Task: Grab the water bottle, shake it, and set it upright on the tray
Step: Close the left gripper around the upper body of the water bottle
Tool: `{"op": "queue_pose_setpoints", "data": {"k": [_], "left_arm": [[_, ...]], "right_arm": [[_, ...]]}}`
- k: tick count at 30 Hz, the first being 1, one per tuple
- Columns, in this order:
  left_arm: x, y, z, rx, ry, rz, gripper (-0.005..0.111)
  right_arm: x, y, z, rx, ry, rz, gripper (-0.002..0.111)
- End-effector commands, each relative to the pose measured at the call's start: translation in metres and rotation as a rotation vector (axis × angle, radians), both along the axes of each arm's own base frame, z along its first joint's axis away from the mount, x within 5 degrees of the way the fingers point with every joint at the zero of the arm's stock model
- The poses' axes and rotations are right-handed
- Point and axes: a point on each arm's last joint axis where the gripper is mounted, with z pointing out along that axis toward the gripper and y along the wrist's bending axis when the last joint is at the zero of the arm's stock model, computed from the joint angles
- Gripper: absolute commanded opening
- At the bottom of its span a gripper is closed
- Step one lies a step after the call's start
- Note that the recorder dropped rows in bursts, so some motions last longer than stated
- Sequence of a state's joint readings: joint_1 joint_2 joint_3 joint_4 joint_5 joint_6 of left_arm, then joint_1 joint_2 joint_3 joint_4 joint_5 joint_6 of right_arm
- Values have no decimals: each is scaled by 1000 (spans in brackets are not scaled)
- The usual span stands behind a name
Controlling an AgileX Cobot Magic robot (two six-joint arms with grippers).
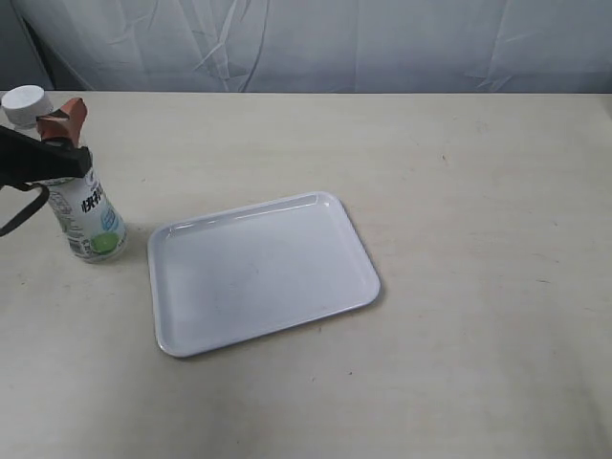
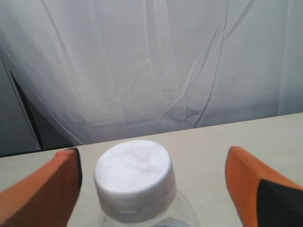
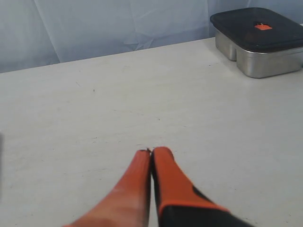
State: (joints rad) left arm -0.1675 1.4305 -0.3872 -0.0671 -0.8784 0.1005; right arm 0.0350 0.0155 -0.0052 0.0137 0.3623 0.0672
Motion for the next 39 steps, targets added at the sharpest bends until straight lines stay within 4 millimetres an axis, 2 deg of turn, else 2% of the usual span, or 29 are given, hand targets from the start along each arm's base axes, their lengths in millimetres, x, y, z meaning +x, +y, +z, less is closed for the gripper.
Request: {"op": "queue_pose_setpoints", "data": {"k": [1,19,34,36,38,39], "left_arm": [[4,0,-7,-1,-17,21,78],[16,2,-49,9,96,59,78],[19,0,-75,27,155,44,78],[21,0,-73,26,140,44,67],[23,-1,-72,24,132,44,43],[23,-2,-71,30,127,27,25]], "right_arm": [[0,0,-1,-6,-7,-4,4],[0,0,-1,-4,-7,-3,4],[0,0,-1,-4,-7,-3,4],[0,0,-1,-4,-7,-3,4],[0,0,-1,-4,-7,-3,4],[0,0,-1,-4,-7,-3,4]]}}
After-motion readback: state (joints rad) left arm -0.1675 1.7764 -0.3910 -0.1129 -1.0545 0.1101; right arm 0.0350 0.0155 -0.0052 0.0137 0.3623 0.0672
